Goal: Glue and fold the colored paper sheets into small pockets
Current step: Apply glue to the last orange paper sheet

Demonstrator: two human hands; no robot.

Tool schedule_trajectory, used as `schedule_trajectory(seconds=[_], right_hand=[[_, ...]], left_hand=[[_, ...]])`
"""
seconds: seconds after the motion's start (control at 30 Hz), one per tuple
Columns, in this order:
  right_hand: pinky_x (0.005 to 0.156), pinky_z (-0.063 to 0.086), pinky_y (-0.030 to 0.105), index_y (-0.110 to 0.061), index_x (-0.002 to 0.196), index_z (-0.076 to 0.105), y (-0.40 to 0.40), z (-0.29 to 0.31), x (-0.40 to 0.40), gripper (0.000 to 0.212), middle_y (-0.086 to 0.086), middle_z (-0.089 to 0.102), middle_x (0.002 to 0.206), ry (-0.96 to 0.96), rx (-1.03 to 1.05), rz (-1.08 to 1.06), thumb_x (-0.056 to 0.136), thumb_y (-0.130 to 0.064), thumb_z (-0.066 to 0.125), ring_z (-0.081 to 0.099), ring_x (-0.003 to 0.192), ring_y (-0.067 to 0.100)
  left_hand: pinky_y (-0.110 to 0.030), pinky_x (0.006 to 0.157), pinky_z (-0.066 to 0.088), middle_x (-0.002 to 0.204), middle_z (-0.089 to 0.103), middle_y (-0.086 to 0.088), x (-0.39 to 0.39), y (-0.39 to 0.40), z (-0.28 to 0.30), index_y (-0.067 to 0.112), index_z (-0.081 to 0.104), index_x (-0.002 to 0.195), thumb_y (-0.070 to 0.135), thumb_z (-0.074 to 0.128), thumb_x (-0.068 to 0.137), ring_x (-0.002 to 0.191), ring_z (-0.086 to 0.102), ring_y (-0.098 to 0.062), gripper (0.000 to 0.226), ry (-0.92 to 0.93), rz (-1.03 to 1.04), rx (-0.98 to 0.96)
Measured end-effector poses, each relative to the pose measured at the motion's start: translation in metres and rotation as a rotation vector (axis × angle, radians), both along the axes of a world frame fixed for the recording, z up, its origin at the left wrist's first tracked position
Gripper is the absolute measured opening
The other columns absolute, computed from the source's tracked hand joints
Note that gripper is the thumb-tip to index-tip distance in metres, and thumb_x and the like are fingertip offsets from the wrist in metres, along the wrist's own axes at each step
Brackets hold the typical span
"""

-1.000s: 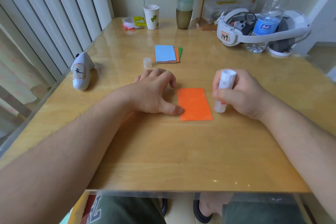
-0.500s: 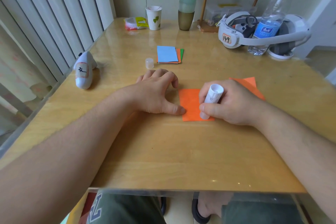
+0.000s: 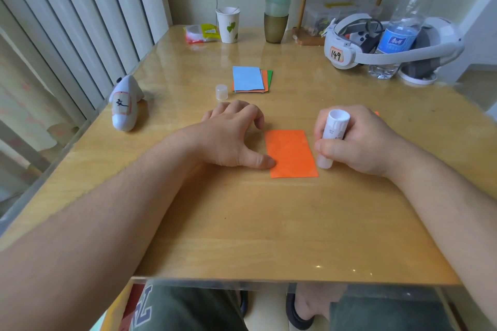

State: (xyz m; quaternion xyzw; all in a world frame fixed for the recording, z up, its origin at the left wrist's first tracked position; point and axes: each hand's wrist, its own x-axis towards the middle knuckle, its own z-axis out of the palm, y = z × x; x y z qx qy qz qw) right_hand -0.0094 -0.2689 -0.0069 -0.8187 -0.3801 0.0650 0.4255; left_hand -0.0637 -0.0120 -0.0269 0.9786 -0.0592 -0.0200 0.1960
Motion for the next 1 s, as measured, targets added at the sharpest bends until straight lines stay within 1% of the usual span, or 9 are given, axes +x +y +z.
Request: schedule_trajectory(seconds=[0.1, 0.17, 0.3, 0.47, 0.57, 0.7, 0.8, 0.9, 1.0], right_hand=[[0.066, 0.052, 0.027, -0.012, 0.079, 0.065, 0.006, -0.002, -0.006, 0.004, 0.005, 0.074, 0.068, 0.028, 0.025, 0.059, 0.076, -0.012, 0.068, 0.069, 0.067, 0.015], [0.071, 0.056, 0.032, -0.011, 0.083, 0.066, 0.010, -0.005, -0.010, 0.007, 0.004, 0.076, 0.071, 0.049, -0.024, 0.090, 0.077, -0.013, 0.068, 0.073, 0.072, 0.018], [0.074, 0.058, 0.044, -0.016, 0.077, 0.066, 0.010, -0.004, -0.011, 0.003, 0.002, 0.076, 0.071, 0.051, -0.111, 0.092, 0.075, -0.018, 0.067, 0.072, 0.075, 0.023], [0.064, 0.050, 0.036, -0.018, 0.071, 0.064, 0.004, 0.002, -0.011, 0.003, 0.002, 0.074, 0.068, 0.055, -0.136, 0.090, 0.071, -0.018, 0.067, 0.065, 0.070, 0.026], [0.064, 0.048, 0.035, -0.017, 0.069, 0.064, 0.001, 0.001, -0.007, 0.002, 0.004, 0.073, 0.066, 0.067, -0.136, 0.068, 0.069, -0.017, 0.066, 0.063, 0.069, 0.028], [0.059, 0.045, 0.029, -0.016, 0.066, 0.063, -0.003, 0.001, -0.001, 0.003, 0.001, 0.070, 0.062, 0.033, -0.070, 0.014, 0.067, -0.016, 0.065, 0.057, 0.060, 0.011], [0.059, 0.046, 0.023, -0.012, 0.069, 0.065, -0.002, 0.001, -0.001, 0.003, 0.002, 0.070, 0.065, 0.030, 0.050, 0.017, 0.071, -0.012, 0.067, 0.060, 0.061, 0.010], [0.064, 0.049, 0.025, -0.010, 0.074, 0.067, 0.003, -0.001, -0.006, 0.002, 0.004, 0.074, 0.068, 0.056, 0.009, 0.077, 0.074, -0.011, 0.068, 0.066, 0.067, 0.013], [0.065, 0.052, 0.035, -0.009, 0.076, 0.067, 0.004, -0.003, -0.009, 0.006, 0.004, 0.076, 0.069, 0.083, -0.054, 0.099, 0.074, -0.014, 0.068, 0.071, 0.072, 0.024]], left_hand=[[-0.035, 0.108, 0.021, 0.133, 0.033, 0.016, 0.000, 0.000, 0.000, 0.045, 0.040, 0.110, 0.075, 0.075, 0.063, 0.122, 0.020, -0.009, 0.065, -0.012, -0.003, 0.005], [-0.035, 0.108, 0.021, 0.132, 0.033, 0.016, 0.000, 0.000, 0.000, 0.045, 0.041, 0.110, 0.075, 0.075, 0.063, 0.122, 0.020, -0.009, 0.065, -0.011, -0.001, 0.008], [-0.036, 0.110, 0.022, 0.133, 0.033, 0.017, -0.001, -0.001, 0.001, 0.046, 0.041, 0.111, 0.075, 0.075, 0.063, 0.126, 0.021, -0.010, 0.065, -0.006, -0.001, 0.007], [-0.038, 0.112, 0.023, 0.134, 0.033, 0.017, -0.001, 0.000, 0.001, 0.045, 0.040, 0.110, 0.075, 0.075, 0.064, 0.122, 0.020, -0.008, 0.065, -0.013, -0.005, 0.008], [-0.038, 0.112, 0.023, 0.134, 0.033, 0.017, -0.001, 0.000, 0.001, 0.046, 0.040, 0.110, 0.075, 0.074, 0.064, 0.123, 0.019, -0.007, 0.064, -0.007, -0.007, 0.006], [-0.037, 0.112, 0.023, 0.136, 0.034, 0.016, -0.001, 0.000, 0.001, 0.046, 0.040, 0.110, 0.075, 0.073, 0.063, 0.124, 0.019, -0.008, 0.065, 0.001, -0.008, 0.004], [-0.037, 0.112, 0.022, 0.135, 0.034, 0.016, 0.000, 0.000, 0.001, 0.046, 0.040, 0.110, 0.075, 0.073, 0.062, 0.123, 0.019, -0.007, 0.065, -0.002, -0.009, 0.003], [-0.036, 0.111, 0.022, 0.134, 0.034, 0.017, 0.000, 0.000, 0.000, 0.046, 0.040, 0.110, 0.076, 0.073, 0.062, 0.123, 0.019, -0.007, 0.065, 0.001, -0.006, 0.004], [-0.037, 0.111, 0.022, 0.135, 0.034, 0.016, 0.000, -0.001, 0.000, 0.046, 0.040, 0.110, 0.077, 0.071, 0.059, 0.123, 0.019, -0.006, 0.067, -0.004, -0.003, 0.009]])
